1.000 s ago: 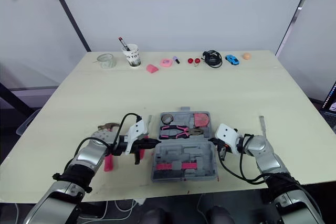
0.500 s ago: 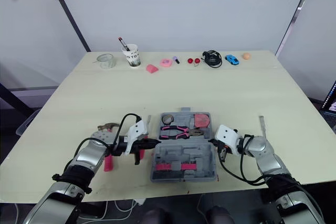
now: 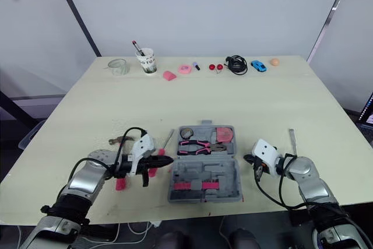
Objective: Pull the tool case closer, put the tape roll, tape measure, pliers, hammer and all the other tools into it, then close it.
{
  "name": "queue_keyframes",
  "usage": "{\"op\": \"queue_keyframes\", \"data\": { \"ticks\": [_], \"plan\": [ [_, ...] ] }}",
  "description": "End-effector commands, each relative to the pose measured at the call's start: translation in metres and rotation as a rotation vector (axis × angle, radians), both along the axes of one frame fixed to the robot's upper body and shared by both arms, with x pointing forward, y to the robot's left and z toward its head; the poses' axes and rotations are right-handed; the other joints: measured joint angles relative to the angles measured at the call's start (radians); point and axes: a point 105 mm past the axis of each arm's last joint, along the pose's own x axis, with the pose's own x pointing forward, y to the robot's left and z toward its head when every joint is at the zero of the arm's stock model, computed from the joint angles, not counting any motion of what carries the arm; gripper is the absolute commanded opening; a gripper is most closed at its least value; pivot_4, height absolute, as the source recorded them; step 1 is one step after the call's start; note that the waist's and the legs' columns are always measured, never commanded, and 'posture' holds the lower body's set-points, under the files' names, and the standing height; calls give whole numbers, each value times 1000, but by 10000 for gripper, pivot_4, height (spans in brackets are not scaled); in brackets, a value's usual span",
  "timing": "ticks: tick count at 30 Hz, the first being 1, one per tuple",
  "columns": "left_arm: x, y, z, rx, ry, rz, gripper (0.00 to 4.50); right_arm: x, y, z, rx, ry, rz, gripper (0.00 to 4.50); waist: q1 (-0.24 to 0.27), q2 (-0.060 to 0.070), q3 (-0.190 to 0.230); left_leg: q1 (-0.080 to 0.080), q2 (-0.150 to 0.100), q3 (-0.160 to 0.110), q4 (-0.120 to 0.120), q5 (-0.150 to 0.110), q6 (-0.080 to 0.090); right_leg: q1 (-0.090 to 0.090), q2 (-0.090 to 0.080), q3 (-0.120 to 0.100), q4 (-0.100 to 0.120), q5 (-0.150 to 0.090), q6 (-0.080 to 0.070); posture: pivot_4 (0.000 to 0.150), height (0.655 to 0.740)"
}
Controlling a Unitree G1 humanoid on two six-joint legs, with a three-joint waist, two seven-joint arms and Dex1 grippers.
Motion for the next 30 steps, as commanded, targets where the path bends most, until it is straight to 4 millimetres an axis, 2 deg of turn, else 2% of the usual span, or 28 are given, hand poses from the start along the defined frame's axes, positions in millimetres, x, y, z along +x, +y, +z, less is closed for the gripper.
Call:
{"op": "queue_keyframes", "data": {
  "ticks": [1, 7, 10, 13, 18, 21, 23, 24, 25, 26, 30],
  "plan": [
    [-7, 10, 11, -12, -35, 20, 151, 0, -6, 17, 25, -69, -27, 0, -1, 0, 0, 0, 0, 0, 0, 0, 0, 0, 0, 0, 0, 0, 0, 1500, 7400],
    [-16, 15, 35, -170, -93, 82, 151, -6, -7, 36, 182, -117, -109, 0, 2, -1, 2, 0, 1, 0, -1, 0, 0, -1, -1, 0, -1, 0, 0, 1500, 7400],
    [-21, 21, 50, -282, -120, 133, 151, -10, -15, 42, 258, -121, -167, 0, 3, -1, 2, 0, 1, 0, 0, 0, 0, 0, -1, 0, -1, 0, 0, 1500, 7400],
    [-31, 49, 59, -359, -166, 276, 151, -21, -40, 47, 325, -164, -269, 0, 2, -1, 2, 0, 2, 0, -1, 0, 0, 0, -3, 0, -1, 0, 0, 1500, 7400],
    [-54, 84, 51, -345, -168, 436, 151, -43, -70, 45, 356, -173, -373, 0, 1, -1, 2, 0, 2, 1, -3, 0, 0, 0, -3, 0, -3, 0, 0, 1500, 7400],
    [-75, 104, 41, -299, -154, 505, 6385, -64, -89, 35, 349, -146, -428, 0, 2, -1, 2, 1, 2, 1, -2, 0, 0, 0, -4, 0, -3, 0, 1, 1500, 7400],
    [-86, 114, 38, -284, -160, 549, 14447, -78, -98, 28, 345, -120, -454, 5098, 4, -1, 2, 1, 2, 1, -3, 0, 0, -1, -4, -1, -3, -1, 1, 1500, 7400],
    [-89, 118, 38, -286, -170, 575, 16709, -83, -102, 26, 347, -117, -467, 6580, 5, -1, 3, 0, 2, 1, -3, -1, 0, -1, -4, -1, -4, -1, 1, 1500, 7400],
    [-94, 124, 36, -288, -173, 615, 24324, -90, -107, 23, 350, -111, -483, 13802, 6, -1, 3, 0, 2, 0, -4, -1, 0, -1, -5, -1, -5, -1, 1, 1500, 7400],
    [-99, 130, 33, -289, -172, 651, 27691, -96, -110, 20, 344, -104, -489, 17143, 6, 0, 4, 0, 2, 0, -4, -1, 0, -1, -5, -2, -6, -1, 1, 1500, 7400],
    [-117, 139, 24, -282, -155, 728, 44718, -111, -121, 19, 353, -104, -525, 36330, 5, 0, 4, 1, 3, 0, -4, -1, -1, -1, -6, -1, -6, -3, 5, 1500, 7400]
  ]
}}
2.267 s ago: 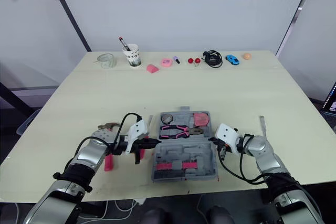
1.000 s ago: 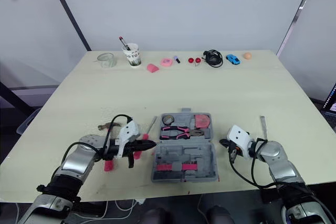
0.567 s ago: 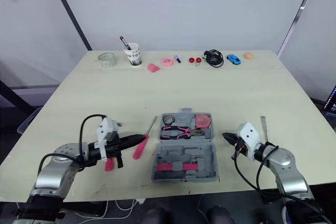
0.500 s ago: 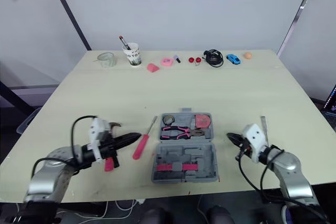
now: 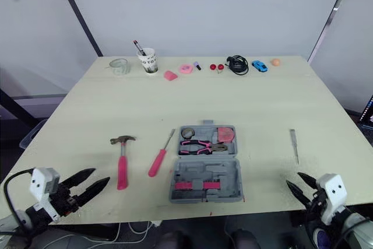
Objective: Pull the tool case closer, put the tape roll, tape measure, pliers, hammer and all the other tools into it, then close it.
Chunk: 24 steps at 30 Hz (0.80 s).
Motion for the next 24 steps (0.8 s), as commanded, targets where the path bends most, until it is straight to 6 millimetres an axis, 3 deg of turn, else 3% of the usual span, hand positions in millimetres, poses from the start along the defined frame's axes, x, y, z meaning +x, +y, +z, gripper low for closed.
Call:
{"op": "queue_keyframes", "data": {
  "ticks": [1, 2, 10, 14, 24],
  "plan": [
    [-13, 7, 4, 6, -26, 58, 45000, -8, -15, 16, -1, -73, -45, 40189, -2, 0, 0, 0, 0, 0, 0, 0, 0, 0, 0, 0, 0, 0, 0, 1500, 7400],
    [-17, 7, 3, 8, -22, 67, 45000, -10, -21, 17, 1, -77, -69, 44644, -3, 0, 0, 0, 0, 0, 0, 0, -1, 0, -1, 0, -1, 0, 0, 1500, 7400],
    [-28, 9, -1, 9, -9, 106, 45000, -20, -37, 16, -10, -68, -140, 44644, 0, 1, 1, -1, 0, -1, -2, -3, -5, 0, -6, -2, -3, 0, 0, 1500, 7400],
    [-23, 0, 3, -19, -33, 93, 45000, -13, -27, 17, -16, -79, -92, 44644, -1, 1, 2, -1, 0, -1, -2, -3, -5, 0, -6, -2, -4, 0, 0, 1500, 7400],
    [6, -15, 14, -45, -39, 239, 45000, 10, 21, 50, 36, -127, 170, 44644, 0, 1, 2, -1, -1, -1, -3, 0, 0, 0, -1, -3, -5, 1, -2, 1500, 7400]
  ]
}}
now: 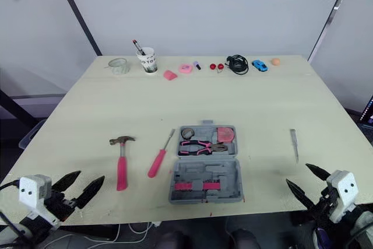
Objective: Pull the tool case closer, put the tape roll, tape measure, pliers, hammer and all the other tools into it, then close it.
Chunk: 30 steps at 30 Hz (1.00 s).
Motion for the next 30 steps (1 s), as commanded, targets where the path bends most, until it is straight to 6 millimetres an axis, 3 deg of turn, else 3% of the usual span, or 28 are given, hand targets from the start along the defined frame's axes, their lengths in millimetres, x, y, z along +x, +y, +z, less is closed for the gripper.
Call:
{"op": "queue_keyframes", "data": {
  "ticks": [1, 6, 14, 18, 22, 26, 30],
  "plan": [
    [15, -8, 12, -24, -32, 50, 45000, 8, 20, 22, 23, -47, 105, 44644, 1, 0, 0, 0, 0, 0, 0, 0, 0, 0, 0, 0, 0, 1, -1, 1500, 7400],
    [29, -27, 16, 28, -15, 7, 45000, 18, 36, 30, 11, -62, 195, 44644, 6, -2, -1, 0, 0, 0, 0, 0, 0, 0, 2, 0, 0, 2, -2, 1500, 7400],
    [49, -57, 17, 40, 3, -12, 45000, 18, 39, 31, 8, -84, 262, 44644, 22, -2, -1, 0, -2, 0, 0, 0, 0, 2, 3, 1, 0, 2, -3, 1500, 7400],
    [53, -75, 25, 16, -42, -93, 45000, 32, 22, 30, 26, -100, 143, 44644, 21, -2, -1, 0, -2, 0, 1, 0, 0, 2, 3, 1, 0, 2, -3, 1500, 7400],
    [50, -100, 31, 98, -78, -353, 45000, 47, -6, 15, 23, -40, -58, 44644, 21, -1, -1, 0, -3, 0, 2, 0, 0, 2, 5, 1, 0, 2, -3, 1500, 7400],
    [43, -117, 42, 84, -118, -574, 45000, 63, -10, 9, 46, -5, -171, 44644, 20, 0, 0, 0, -3, 1, 2, 0, 0, 2, 4, 1, 0, 2, -3, 1500, 7400],
    [34, -121, 50, 104, -134, -761, 45000, 78, -17, 6, 47, 20, -302, 44644, 17, 1, 0, 0, -3, 2, 2, 0, 0, 2, 5, 2, 0, 2, -3, 1500, 7400]
  ]
}}
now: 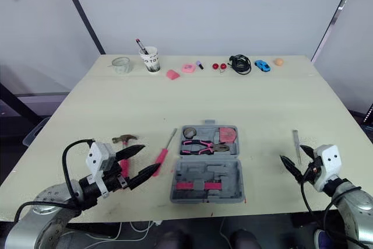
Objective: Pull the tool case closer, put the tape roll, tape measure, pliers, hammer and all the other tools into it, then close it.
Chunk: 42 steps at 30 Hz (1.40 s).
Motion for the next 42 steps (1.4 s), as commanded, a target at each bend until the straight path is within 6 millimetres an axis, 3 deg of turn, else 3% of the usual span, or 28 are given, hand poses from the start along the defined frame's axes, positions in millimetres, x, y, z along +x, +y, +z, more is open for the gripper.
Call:
{"op": "queue_keyframes", "data": {
  "ticks": [1, 9, 13, 18, 27, 38, 41, 42],
  "plan": [
    [-7, -4, 13, 2, -38, -170, 45000, 13, -10, 7, -20, -12, -125, 44644, 1, 1, 0, 0, 0, 0, 0, 0, 0, 0, 0, 0, 0, 0, 0, 1500, 7400],
    [-14, -4, 28, 21, -53, -387, 45000, 27, -10, 7, -31, 21, -245, 44644, 2, 1, 0, -1, -1, 0, 0, 0, 0, 0, 0, 0, 0, 0, 0, 1500, 7400],
    [-14, 0, 50, 54, -48, -519, 45000, 39, -16, -1, -21, 73, -357, 44644, -1, 1, 1, -2, 0, 0, 1, 0, 0, 0, 3, 0, 0, 0, 0, 1500, 7400],
    [-8, 3, 59, 67, -69, -549, 45000, 49, -12, -5, -7, 94, -357, 44644, -8, 3, 2, -1, 0, 0, 2, 0, 0, 0, 7, 5, 1, 0, 0, 1500, 7400],
    [-2, -5, 77, 82, -83, -614, 45000, 54, -17, -32, -29, 147, -367, 44644, -22, 3, 2, -3, -1, 1, 2, 0, 0, 0, 8, 7, 1, 0, 0, 1500, 7400],
    [-1, -7, 78, 106, -71, -651, 45000, 66, -17, -38, -6, 142, -339, 44644, -28, 3, 2, -1, 0, 1, 2, 0, 0, 0, 22, 27, 1, 1, 2, 1500, 7400],
    [0, -7, 79, 106, -66, -652, 45000, 69, -15, -39, 11, 140, -336, 35960, -28, 3, 2, 0, 0, 1, 2, 0, 0, 0, 22, 30, 2, 1, 2, 1500, 7400],
    [0, -7, 79, 106, -67, -650, 45000, 70, -15, -39, 17, 140, -339, 30213, -28, 3, 2, 0, 0, 1, 2, 0, 0, 0, 22, 31, 2, 1, 2, 1500, 7400]
  ]
}}
